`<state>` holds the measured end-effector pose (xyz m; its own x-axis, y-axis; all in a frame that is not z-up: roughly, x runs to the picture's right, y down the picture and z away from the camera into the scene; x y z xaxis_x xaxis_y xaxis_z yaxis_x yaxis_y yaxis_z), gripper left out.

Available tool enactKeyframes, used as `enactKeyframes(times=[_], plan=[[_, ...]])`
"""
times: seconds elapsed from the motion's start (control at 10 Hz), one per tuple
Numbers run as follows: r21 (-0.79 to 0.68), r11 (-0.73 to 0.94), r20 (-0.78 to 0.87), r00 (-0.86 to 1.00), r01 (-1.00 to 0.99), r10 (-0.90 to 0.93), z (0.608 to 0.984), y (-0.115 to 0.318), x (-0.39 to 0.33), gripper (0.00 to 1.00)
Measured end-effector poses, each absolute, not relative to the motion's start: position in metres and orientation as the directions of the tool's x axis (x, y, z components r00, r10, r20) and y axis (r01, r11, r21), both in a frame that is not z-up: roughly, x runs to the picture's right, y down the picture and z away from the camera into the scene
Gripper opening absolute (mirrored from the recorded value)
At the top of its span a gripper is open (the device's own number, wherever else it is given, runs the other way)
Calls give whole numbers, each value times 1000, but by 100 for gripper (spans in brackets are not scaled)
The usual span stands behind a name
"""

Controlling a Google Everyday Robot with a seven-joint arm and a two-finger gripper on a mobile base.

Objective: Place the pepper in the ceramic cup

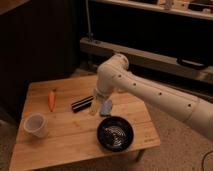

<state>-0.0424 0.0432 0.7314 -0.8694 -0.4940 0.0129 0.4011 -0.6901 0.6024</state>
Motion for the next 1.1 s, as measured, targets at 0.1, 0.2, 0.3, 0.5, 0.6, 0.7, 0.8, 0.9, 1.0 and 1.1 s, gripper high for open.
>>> enactKeyframes(times=[0.1, 0.2, 0.3, 0.5, 0.6, 0.7, 0.8, 0.9, 1.0, 1.1], plan=[[610, -673, 29, -861, 418, -507, 744, 31, -39, 80], [623, -651, 48, -852, 433, -521, 763, 15, -38, 80], [636, -629, 69, -844, 448, -531, 785, -6, -39, 80], [658, -590, 102, -831, 468, -546, 823, -48, -49, 80], [670, -574, 109, -827, 471, -551, 840, -70, -63, 80], [675, -564, 119, -825, 476, -553, 851, -84, -70, 80], [678, -559, 121, -823, 477, -555, 856, -92, -76, 80], [691, -546, 117, -818, 474, -563, 861, -101, -87, 80], [715, -520, 91, -800, 466, -593, 860, -108, -94, 80], [751, -486, 42, -768, 447, -640, 857, -114, -101, 80]])
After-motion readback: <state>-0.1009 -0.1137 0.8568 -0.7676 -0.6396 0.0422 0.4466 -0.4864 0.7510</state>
